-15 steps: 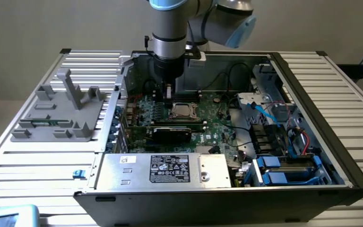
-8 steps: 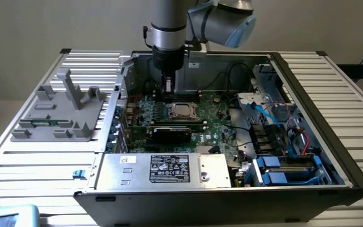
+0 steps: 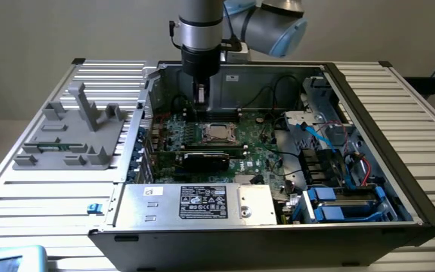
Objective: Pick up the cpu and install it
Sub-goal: 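Close the cpu cover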
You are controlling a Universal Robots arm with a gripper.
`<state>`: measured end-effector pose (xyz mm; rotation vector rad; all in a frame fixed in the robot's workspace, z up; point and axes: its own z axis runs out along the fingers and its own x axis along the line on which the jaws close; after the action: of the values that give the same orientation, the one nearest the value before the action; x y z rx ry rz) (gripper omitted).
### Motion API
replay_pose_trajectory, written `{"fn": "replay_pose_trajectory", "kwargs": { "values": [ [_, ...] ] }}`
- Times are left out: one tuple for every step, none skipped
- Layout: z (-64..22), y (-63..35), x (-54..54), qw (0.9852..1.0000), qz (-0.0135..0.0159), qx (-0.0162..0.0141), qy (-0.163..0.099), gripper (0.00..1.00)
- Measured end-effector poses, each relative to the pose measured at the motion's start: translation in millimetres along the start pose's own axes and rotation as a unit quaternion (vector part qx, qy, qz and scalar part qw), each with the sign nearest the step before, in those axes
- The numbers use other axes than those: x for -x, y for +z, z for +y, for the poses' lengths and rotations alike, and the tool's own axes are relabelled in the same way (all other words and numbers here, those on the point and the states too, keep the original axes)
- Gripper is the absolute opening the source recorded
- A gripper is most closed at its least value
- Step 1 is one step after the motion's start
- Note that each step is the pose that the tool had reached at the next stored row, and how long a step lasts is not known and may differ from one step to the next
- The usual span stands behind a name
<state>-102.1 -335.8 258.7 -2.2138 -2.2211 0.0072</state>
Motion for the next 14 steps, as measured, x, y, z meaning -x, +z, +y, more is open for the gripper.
{"fn": "replay_pose_trajectory", "kwargs": {
  "values": [
    [-0.8,-2.2,0.0,1.0,0.0004,0.0007,0.0,0.11],
    [-1.7,-4.7,0.0,1.0,0.0008,0.0012,0.0,0.11],
    [-2.5,-7.6,0.0,1.0,0.001,0.0014,0.0,0.11],
    [-2.8,-11.3,0.0,1.0,0.0011,0.0015,0.0,0.11],
    [-3.0,-15.7,0.0,1.0,0.0012,0.0015,0.0,0.11],
    [-3.1,-19.9,0.0,1.0,0.0011,0.0014,0.0,0.11],
    [-3.3,-24.0,0.0,1.0,0.0013,0.0015,0.0,0.11],
    [-3.4,-27.4,0.0,1.0,0.0013,0.0015,0.0,0.11],
    [-3.6,-30.9,0.0,1.0,0.0014,0.0018,0.0,0.11],
    [-3.9,-34.3,-0.1,1.0,0.0015,0.0021,0.0,0.11],
    [-4.1,-37.8,0.0,1.0,0.0014,0.0023,0.0,0.11],
    [-4.2,-41.2,0.0,1.0,0.0014,0.0028,0.0,0.11],
    [-4.2,-44.6,0.0,1.0,0.0015,0.0033,0.0,0.11],
    [-4.2,-47.7,0.0,1.0,0.0014,0.0036,0.0,0.11]
  ]
}}
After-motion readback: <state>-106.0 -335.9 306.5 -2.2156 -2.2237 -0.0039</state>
